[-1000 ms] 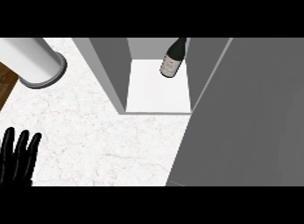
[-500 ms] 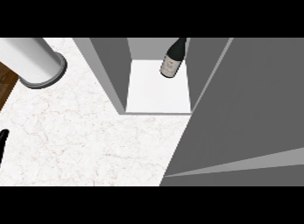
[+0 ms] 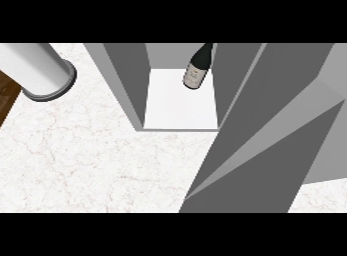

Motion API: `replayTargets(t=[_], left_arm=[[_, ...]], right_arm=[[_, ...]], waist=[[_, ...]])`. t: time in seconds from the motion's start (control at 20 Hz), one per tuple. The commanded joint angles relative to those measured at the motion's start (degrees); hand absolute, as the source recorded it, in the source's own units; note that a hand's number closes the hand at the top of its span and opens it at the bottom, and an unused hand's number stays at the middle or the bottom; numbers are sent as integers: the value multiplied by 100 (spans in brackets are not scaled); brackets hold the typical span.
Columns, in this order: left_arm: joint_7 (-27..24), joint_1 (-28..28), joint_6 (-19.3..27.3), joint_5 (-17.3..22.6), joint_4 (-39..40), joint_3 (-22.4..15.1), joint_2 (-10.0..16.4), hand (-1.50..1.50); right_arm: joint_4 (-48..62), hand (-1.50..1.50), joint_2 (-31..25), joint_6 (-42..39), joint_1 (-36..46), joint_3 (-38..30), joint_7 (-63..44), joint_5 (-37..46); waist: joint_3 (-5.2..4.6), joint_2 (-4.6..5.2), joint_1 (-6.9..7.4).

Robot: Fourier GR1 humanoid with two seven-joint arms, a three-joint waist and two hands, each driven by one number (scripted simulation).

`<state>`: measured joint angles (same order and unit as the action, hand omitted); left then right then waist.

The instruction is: Pick up the wine, place it into the cabinet and close the cabinet

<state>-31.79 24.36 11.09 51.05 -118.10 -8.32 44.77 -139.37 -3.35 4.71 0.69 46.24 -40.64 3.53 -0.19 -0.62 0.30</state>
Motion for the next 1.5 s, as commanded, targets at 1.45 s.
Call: replayTargets(t=[1.45], left_arm=[[866, -801, -144, 171, 159, 225, -489, -150]], right_arm=[[5139, 150, 331, 1954, 6588, -1560, 890, -1442]], waist=[[12, 100, 149]])
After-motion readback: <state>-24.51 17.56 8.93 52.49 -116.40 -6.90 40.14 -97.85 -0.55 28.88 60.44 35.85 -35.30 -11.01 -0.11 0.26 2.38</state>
